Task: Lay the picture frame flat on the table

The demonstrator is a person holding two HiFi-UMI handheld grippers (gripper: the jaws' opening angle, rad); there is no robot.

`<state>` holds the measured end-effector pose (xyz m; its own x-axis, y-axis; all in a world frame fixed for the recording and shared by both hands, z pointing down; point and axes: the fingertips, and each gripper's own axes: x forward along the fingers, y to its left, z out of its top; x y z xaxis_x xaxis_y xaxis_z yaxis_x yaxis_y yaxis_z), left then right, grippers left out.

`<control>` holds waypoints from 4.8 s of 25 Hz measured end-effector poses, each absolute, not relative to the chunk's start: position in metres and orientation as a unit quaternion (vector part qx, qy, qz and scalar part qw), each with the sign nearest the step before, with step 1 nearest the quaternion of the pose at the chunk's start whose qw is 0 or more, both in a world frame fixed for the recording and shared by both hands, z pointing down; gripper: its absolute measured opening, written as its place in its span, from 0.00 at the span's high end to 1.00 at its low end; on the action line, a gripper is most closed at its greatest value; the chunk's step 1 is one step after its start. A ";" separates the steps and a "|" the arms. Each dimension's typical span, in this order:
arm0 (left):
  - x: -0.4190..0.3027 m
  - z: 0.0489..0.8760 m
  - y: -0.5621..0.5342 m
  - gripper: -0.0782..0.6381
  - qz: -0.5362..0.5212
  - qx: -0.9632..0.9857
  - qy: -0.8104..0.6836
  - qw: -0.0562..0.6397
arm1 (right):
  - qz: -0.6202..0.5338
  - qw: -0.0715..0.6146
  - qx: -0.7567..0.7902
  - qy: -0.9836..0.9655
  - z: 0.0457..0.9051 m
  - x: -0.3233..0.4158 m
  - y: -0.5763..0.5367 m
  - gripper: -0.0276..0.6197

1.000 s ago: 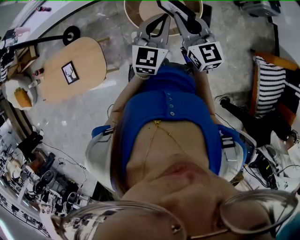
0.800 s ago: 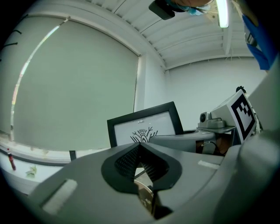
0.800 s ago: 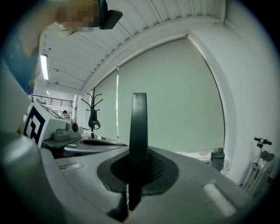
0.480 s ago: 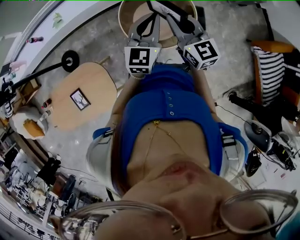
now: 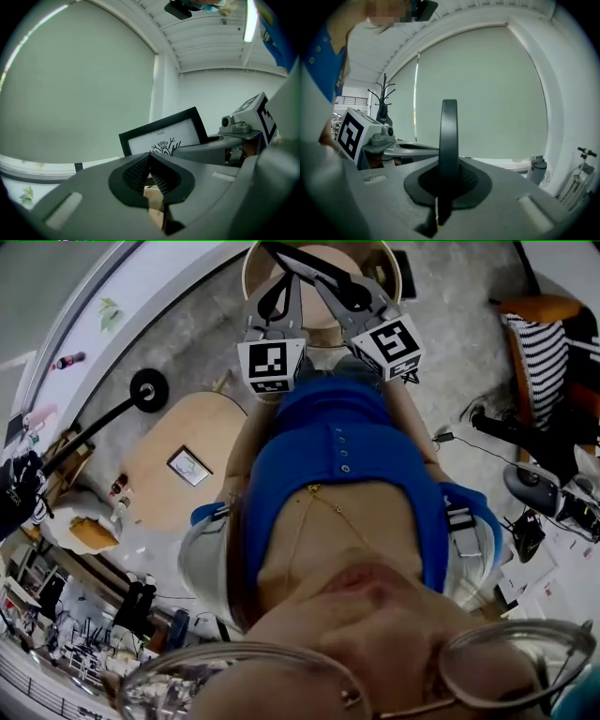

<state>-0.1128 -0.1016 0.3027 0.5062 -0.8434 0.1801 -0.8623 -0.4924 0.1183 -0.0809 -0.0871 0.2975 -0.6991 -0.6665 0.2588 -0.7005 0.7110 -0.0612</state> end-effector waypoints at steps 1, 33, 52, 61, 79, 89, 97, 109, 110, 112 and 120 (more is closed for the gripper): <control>-0.114 0.305 -0.104 0.89 0.049 0.863 -0.492 0.101 | 0.083 0.111 0.372 -0.918 0.299 -0.083 -0.089 0.94; -0.031 0.357 -0.205 0.89 0.061 0.751 -0.639 0.154 | 0.114 0.160 0.195 -0.961 0.362 0.009 -0.204 0.94; -0.066 0.455 -0.203 0.89 0.136 0.752 -0.606 0.221 | 0.186 0.198 0.173 -0.947 0.461 -0.039 -0.212 0.94; -0.059 0.517 -0.194 0.89 0.176 0.751 -0.588 0.243 | 0.211 0.213 0.152 -0.942 0.521 -0.046 -0.212 0.94; -0.053 0.649 -0.180 0.89 0.187 0.730 -0.590 0.290 | 0.265 0.262 0.124 -0.919 0.655 -0.034 -0.191 0.94; -0.063 0.691 -0.161 0.89 0.196 0.701 -0.606 0.321 | 0.332 0.291 0.096 -0.892 0.731 -0.032 -0.170 0.94; -0.062 0.700 -0.147 0.89 0.203 0.698 -0.597 0.339 | 0.385 0.310 0.087 -0.865 0.764 -0.034 -0.155 0.94; -0.061 0.700 -0.139 0.89 0.210 0.699 -0.592 0.342 | 0.463 0.329 0.095 -0.817 0.804 -0.029 -0.144 0.95; -0.062 0.701 -0.140 0.89 0.212 0.699 -0.592 0.341 | 0.466 0.332 0.094 -0.815 0.806 -0.029 -0.144 0.95; -0.063 0.702 -0.140 0.89 0.215 0.698 -0.591 0.341 | 0.464 0.340 0.094 -0.812 0.812 -0.029 -0.143 0.95; -0.069 0.708 -0.134 0.89 0.222 0.693 -0.594 0.343 | 0.485 0.337 0.111 -0.800 0.829 -0.027 -0.140 0.94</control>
<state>-0.0690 -0.1340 0.7078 0.1969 -0.6710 0.7149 -0.9754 -0.0601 0.2122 -0.0272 -0.1403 0.8290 -0.7484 0.1496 0.6462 -0.5036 0.5059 -0.7004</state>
